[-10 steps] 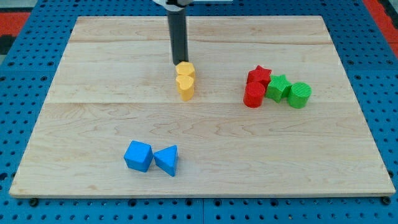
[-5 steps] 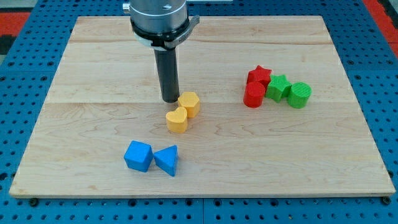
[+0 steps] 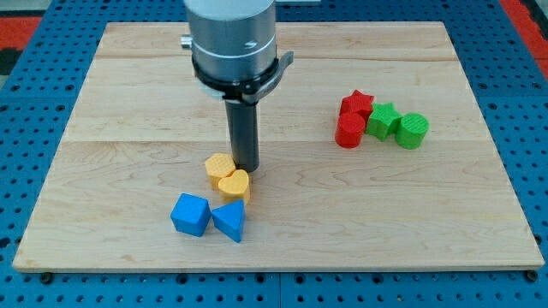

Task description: Move the yellow heart and yellow hexagon into the blue triangle

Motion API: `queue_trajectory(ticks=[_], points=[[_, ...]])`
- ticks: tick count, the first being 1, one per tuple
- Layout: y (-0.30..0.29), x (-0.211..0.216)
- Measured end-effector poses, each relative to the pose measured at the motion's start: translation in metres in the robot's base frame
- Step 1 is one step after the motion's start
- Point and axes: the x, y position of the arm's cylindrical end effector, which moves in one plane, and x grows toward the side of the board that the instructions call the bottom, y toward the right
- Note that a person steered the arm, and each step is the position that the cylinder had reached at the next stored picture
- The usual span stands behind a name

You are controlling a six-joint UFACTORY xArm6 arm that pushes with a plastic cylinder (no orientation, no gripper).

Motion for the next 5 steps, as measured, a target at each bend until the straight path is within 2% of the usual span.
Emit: queue_trajectory(ticks=[2,3,4,5], points=[[-0.006,0.005],[-0.010,-0.026],[-0.056,-0.025],[-0.035,0.002]])
